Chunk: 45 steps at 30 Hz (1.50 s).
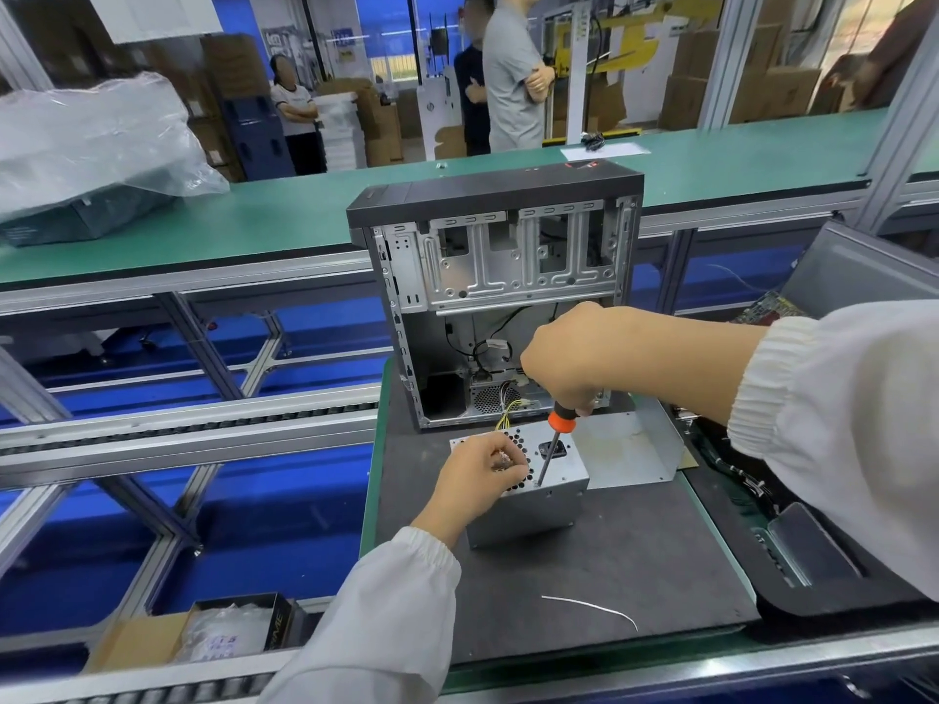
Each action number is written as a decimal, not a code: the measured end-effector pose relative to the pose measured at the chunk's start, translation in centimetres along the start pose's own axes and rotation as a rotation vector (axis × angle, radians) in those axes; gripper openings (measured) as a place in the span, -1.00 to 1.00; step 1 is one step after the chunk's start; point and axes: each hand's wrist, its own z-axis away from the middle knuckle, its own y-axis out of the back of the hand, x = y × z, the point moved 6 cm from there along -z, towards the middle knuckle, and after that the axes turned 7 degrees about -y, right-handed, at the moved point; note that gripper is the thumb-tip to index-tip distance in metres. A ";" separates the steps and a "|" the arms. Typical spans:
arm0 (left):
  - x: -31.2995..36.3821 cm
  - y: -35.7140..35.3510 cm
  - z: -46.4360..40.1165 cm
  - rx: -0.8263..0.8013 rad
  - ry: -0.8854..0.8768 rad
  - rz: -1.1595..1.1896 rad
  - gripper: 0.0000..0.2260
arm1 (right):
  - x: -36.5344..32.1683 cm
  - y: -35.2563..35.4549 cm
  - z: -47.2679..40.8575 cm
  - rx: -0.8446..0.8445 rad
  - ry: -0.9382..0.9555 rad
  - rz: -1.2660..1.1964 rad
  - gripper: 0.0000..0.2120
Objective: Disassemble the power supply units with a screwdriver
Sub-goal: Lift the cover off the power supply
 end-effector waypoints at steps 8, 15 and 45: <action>0.1 0.1 0.0 -0.017 0.015 -0.031 -0.81 | 0.0 0.2 -0.1 0.025 0.015 -0.030 -0.65; 0.4 0.2 0.1 -0.023 0.012 -0.063 -0.80 | 0.1 0.0 -0.3 0.039 -0.005 -0.081 -0.61; 0.6 0.0 0.4 -0.023 -0.100 0.006 -0.76 | -1.9 0.4 -1.7 -0.380 0.081 -0.359 -0.74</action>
